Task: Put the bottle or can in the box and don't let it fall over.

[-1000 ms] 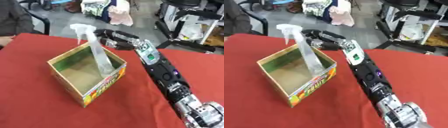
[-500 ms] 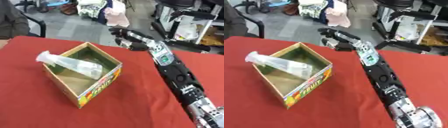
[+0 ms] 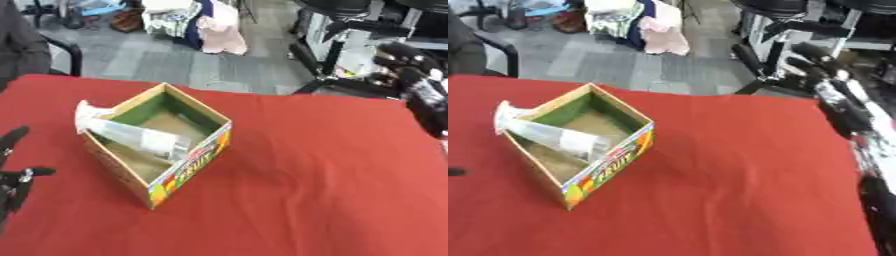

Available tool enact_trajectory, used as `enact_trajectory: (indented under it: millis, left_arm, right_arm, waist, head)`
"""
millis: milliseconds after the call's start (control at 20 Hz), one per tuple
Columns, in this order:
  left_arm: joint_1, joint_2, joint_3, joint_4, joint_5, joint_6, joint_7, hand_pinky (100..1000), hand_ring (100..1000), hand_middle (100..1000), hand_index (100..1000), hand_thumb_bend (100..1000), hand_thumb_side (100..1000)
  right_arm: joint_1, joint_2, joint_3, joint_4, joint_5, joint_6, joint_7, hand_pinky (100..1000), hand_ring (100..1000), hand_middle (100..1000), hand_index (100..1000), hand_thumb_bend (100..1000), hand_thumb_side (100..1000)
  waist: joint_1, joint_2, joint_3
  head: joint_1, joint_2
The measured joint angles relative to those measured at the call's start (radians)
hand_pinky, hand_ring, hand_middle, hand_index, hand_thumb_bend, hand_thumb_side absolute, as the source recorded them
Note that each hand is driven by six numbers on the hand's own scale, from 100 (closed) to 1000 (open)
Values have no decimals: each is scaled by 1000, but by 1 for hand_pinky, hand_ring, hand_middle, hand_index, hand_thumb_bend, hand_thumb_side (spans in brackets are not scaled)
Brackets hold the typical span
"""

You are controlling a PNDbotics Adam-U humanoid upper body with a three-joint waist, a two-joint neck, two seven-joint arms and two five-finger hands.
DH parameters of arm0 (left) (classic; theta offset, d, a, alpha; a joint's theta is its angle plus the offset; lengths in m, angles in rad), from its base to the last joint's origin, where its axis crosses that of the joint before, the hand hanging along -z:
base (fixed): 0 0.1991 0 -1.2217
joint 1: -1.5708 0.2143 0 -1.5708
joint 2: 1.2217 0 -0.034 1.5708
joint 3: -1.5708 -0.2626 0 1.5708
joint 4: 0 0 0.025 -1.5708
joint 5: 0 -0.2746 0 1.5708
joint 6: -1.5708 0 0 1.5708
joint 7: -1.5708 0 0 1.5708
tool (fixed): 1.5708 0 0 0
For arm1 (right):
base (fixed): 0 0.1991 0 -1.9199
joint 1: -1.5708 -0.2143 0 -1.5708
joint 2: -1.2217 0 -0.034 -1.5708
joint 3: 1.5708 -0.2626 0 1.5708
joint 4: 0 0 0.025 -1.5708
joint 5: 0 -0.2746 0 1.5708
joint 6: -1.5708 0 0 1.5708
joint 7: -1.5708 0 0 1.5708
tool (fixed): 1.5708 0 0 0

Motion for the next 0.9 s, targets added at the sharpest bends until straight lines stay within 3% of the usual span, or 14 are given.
enact_trajectory:
  millis: [200,400,600,900]
  left_arm:
    - [27,7,0,-10,-7,-5,-3,698,100,1000,984,109,862]
    - [63,10,0,-11,-23,-30,-17,701,100,1000,990,109,872]
    - [86,9,0,-9,-39,-53,-32,701,100,1000,991,105,869]
    - [99,8,0,-6,-41,-73,-41,701,100,1000,991,110,882]
  right_arm:
    - [155,48,-47,-104,-24,21,-85,871,1000,1000,961,100,630]
    - [253,114,-70,-170,-5,28,-118,869,1000,1000,962,100,626]
    - [314,185,-88,-214,42,43,-121,866,1000,1000,954,100,633]
    - [367,258,-117,-249,117,75,-144,858,1000,1000,934,100,630]
  waist:
    - [3,-13,-32]
    - [18,-20,-56]
    - [27,-23,-76]
    - [39,-29,-98]
  head:
    - [88,23]
    - [154,64]
    - [180,89]
    - [186,96]
